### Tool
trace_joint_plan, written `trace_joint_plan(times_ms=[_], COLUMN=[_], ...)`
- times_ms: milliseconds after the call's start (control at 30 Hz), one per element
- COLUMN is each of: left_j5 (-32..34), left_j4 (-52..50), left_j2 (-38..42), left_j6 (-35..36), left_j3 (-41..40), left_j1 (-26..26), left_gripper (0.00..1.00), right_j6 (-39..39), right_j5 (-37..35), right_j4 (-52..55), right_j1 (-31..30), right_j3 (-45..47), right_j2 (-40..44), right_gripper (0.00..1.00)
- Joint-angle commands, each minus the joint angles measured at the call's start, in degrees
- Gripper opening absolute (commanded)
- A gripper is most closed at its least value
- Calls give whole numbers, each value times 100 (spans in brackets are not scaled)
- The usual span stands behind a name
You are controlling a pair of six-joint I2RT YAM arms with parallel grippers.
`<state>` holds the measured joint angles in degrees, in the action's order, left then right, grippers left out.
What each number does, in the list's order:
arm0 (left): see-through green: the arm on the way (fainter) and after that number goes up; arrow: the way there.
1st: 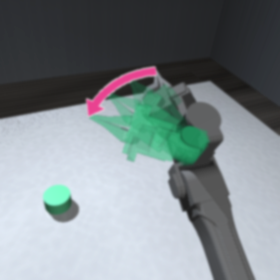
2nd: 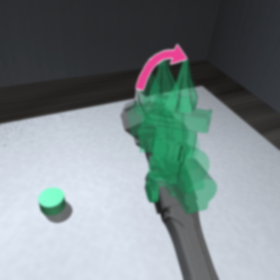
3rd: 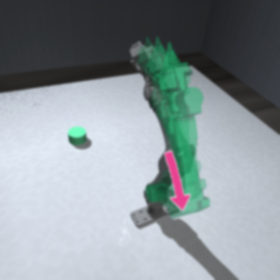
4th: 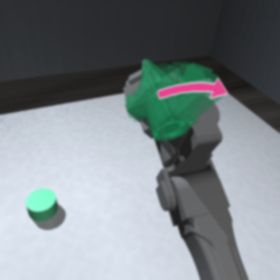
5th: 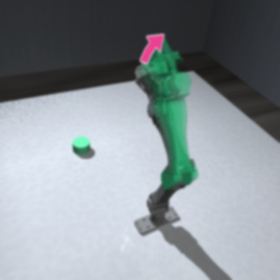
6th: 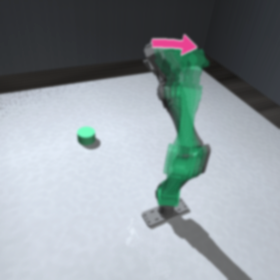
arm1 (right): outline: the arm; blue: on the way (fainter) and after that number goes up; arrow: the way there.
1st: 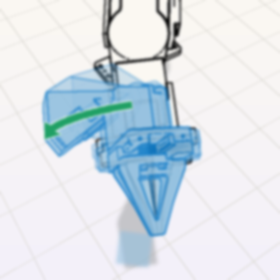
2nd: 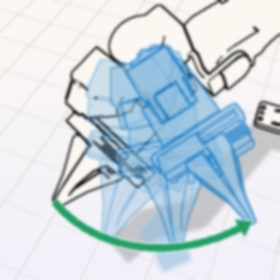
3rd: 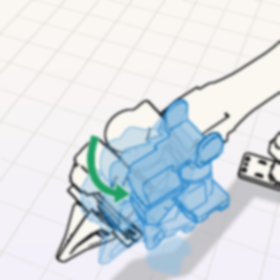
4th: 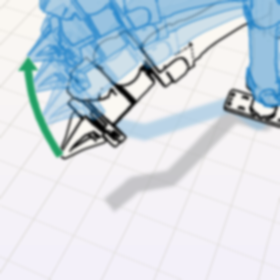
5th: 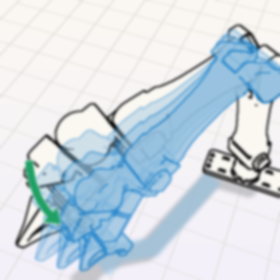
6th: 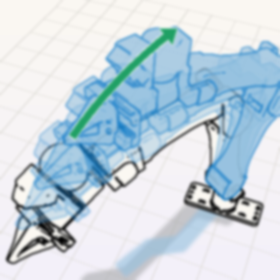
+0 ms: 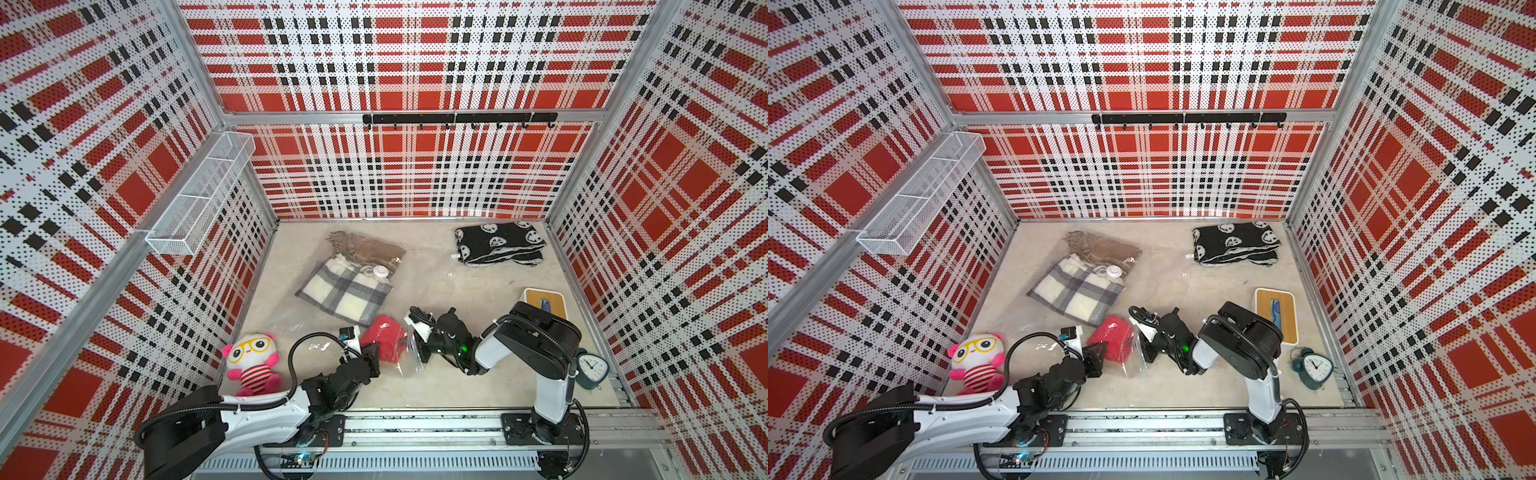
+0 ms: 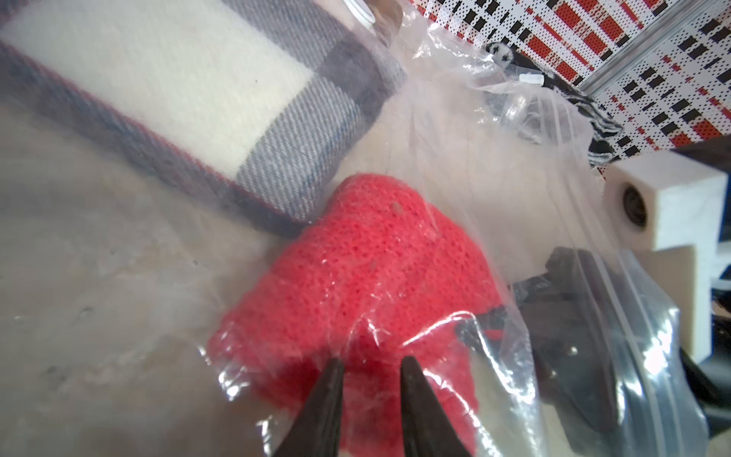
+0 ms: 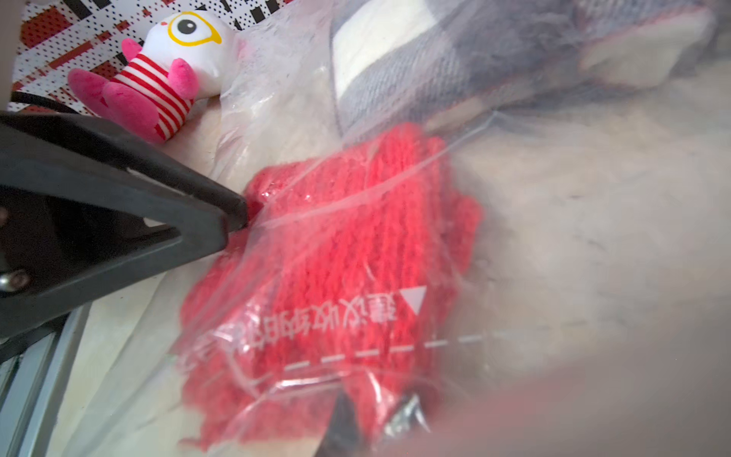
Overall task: Take the scarf out of the vacuum bag
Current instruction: Adjust the scarf in the vacuum bag.
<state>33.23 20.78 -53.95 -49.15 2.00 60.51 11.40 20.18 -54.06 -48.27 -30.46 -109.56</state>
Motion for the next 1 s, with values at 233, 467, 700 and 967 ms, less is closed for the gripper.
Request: trace_joint_plan(times_ms=[233, 467, 700, 967], left_j5=[50, -51, 34, 192], left_j4=[41, 514, 1932, 2419], left_j2=[34, 21, -380, -351], left_j6=[242, 513, 1087, 1533], left_j3=[154, 200, 56, 379], left_j1=[71, 116, 142, 192], left_gripper=[30, 30, 33, 37], right_j6=[-499, -717, -707, -916], right_j5=[-549, -536, -268, -268], right_j4=[551, 1179, 1529, 1736], right_j1=[383, 796, 1279, 1520], right_j3=[-67, -480, -769, -1008], right_j2=[445, 471, 449, 458], right_gripper=[0, 0, 1, 2])
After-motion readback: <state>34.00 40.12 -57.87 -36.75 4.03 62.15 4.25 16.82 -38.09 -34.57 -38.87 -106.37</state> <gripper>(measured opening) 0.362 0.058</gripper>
